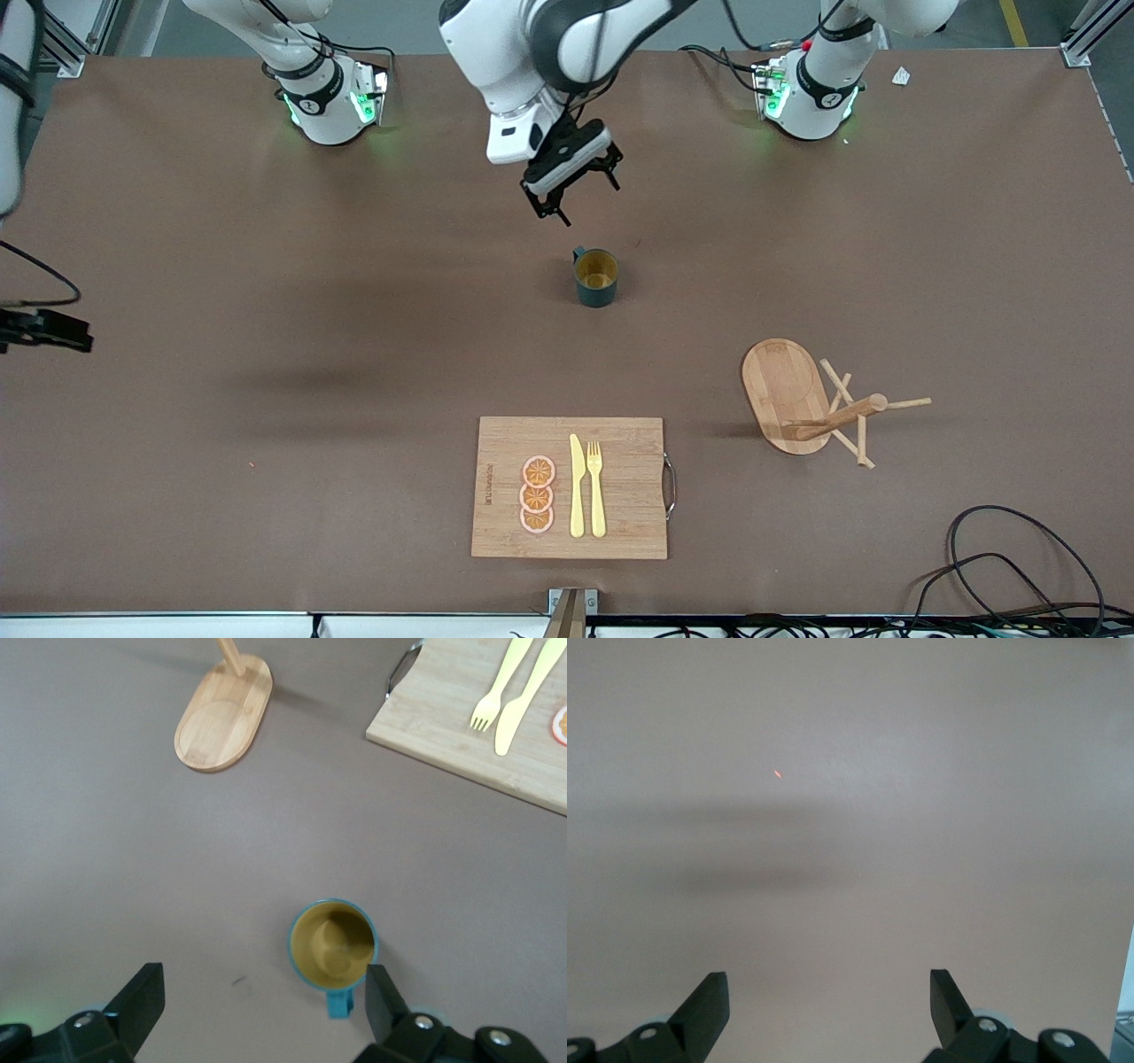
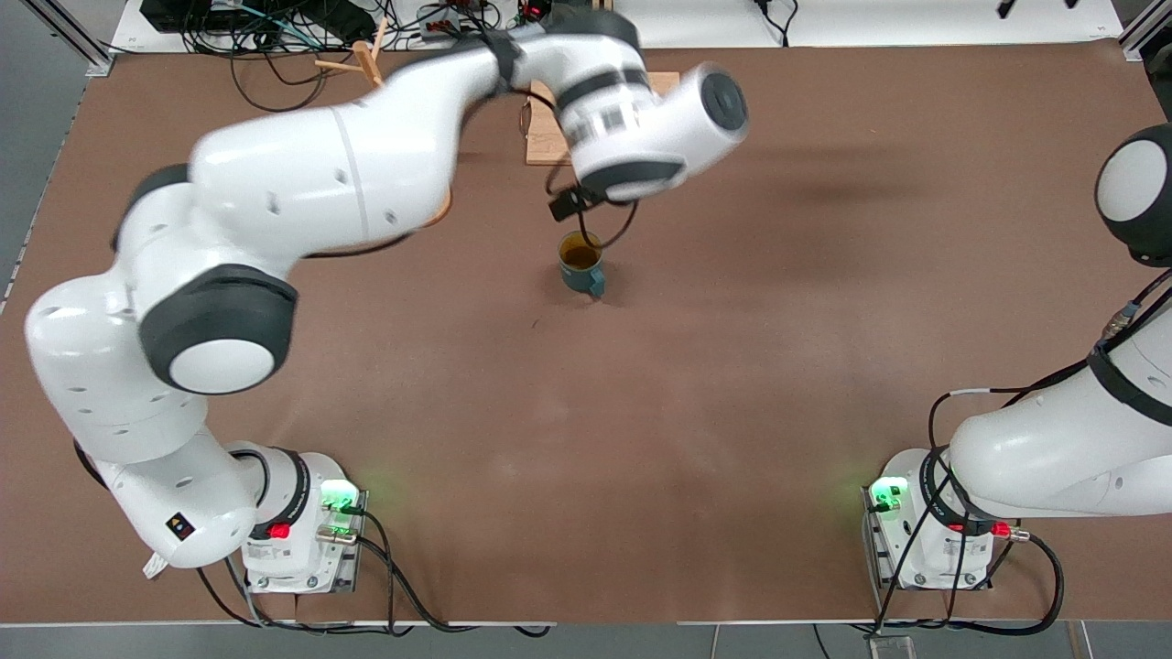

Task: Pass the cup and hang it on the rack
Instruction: 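Open and raise the right gripper while the left gripper reaches the mug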

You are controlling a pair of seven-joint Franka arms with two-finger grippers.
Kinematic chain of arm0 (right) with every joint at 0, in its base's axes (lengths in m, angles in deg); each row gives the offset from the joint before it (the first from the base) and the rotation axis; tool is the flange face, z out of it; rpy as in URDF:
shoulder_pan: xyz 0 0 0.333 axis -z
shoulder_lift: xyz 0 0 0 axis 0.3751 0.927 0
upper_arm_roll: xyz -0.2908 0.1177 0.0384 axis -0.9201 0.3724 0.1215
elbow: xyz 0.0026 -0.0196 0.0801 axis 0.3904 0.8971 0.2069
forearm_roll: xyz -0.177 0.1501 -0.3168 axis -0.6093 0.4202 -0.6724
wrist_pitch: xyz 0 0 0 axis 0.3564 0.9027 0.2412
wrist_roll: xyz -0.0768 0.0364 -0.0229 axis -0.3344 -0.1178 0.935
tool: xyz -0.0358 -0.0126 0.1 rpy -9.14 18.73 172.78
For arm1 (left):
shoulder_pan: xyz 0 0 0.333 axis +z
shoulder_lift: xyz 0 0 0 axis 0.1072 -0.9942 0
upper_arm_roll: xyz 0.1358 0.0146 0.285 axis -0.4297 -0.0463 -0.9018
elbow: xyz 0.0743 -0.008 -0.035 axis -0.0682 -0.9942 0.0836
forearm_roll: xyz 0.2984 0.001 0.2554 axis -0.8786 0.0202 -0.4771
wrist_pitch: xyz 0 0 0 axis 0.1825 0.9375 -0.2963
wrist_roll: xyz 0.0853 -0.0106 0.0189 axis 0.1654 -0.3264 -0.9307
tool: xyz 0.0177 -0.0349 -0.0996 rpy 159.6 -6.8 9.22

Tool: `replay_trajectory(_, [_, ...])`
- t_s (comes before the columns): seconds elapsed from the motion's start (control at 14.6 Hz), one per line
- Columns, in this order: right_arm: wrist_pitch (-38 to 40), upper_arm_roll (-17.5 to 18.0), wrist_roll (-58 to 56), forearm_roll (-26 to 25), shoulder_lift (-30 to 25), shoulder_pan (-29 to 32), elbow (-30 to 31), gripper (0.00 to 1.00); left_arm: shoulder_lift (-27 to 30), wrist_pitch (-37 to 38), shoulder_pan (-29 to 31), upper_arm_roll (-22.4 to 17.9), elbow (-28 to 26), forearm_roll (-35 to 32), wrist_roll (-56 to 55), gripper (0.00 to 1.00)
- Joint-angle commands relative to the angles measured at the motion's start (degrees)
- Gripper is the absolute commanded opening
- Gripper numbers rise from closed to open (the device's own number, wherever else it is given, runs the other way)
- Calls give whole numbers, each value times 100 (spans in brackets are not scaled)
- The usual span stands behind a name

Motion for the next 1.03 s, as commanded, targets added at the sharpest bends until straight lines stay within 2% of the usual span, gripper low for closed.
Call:
replay_trajectory(0.0, [91, 160, -91, 167, -547, 227, 571, 100, -773, -5, -444, -22, 124, -771, -768, 100])
replay_trajectory(0.21, [-233, 143, -109, 334, -1092, 358, 1423, 100, -1214, -5, -639, -74, 133, -1106, -1348, 100])
replay_trajectory(0.48, [-1156, 151, -109, 369, -1848, 359, 2794, 100, -1601, -101, -683, -75, 133, -1317, -1797, 100])
replay_trajectory(0.62, [-1246, 151, -109, 378, -1946, 341, 2938, 100, -1872, -189, -692, -66, 141, -1659, -2166, 100])
replay_trajectory(0.75, [-1237, 151, -109, 378, -1955, 341, 2938, 100, -2049, -539, -701, -83, 167, -1705, -2325, 100])
replay_trajectory(0.96, [-1219, 160, -109, 369, -1973, 333, 2929, 100, -2172, -629, -701, -83, 203, -1792, -2650, 99])
